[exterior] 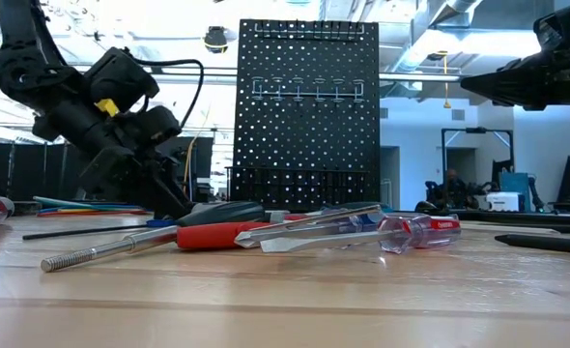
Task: Hang tools onto peg board
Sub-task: Hang the top black screwdriver on the black peg board
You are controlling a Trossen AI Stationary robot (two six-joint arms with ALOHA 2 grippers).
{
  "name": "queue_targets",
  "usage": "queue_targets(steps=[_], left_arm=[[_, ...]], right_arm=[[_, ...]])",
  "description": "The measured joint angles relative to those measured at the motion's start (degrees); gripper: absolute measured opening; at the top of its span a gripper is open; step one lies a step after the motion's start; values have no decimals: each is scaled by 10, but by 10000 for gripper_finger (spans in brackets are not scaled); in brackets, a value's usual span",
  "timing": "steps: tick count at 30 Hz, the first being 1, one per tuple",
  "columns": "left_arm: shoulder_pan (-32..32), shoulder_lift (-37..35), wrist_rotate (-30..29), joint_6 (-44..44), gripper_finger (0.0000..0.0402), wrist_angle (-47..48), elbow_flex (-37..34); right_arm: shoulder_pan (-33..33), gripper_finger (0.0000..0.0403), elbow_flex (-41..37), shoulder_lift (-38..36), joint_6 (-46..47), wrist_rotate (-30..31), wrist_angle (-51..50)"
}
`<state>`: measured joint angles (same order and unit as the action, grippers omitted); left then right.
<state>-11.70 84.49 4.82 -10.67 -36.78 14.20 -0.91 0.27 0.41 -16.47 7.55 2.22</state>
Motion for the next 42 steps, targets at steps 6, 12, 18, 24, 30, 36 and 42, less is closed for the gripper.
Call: queue_targets(steps=[6,12,18,24,30,36,42], left_arm=[[0,0,3,-4,141,-1,0],[0,-2,0,-6,81,-2,0],[10,-67,-93,-22,81,85,24],[34,-162,-194,-37,81,324,123],[79,-181,-253,-40,81,484,231],[114,-180,-268,-46,81,494,271],[126,-180,-281,-47,81,494,276]], right_arm=[[0,22,0,0,0,0,0],[0,22,0,0,0,0,0],[0,22,0,0,0,0,0],[0,22,0,0,0,0,0],[0,22,0,0,0,0,0],[5,22,0,0,177,-20,11],[0,22,0,3,362,-27,118]])
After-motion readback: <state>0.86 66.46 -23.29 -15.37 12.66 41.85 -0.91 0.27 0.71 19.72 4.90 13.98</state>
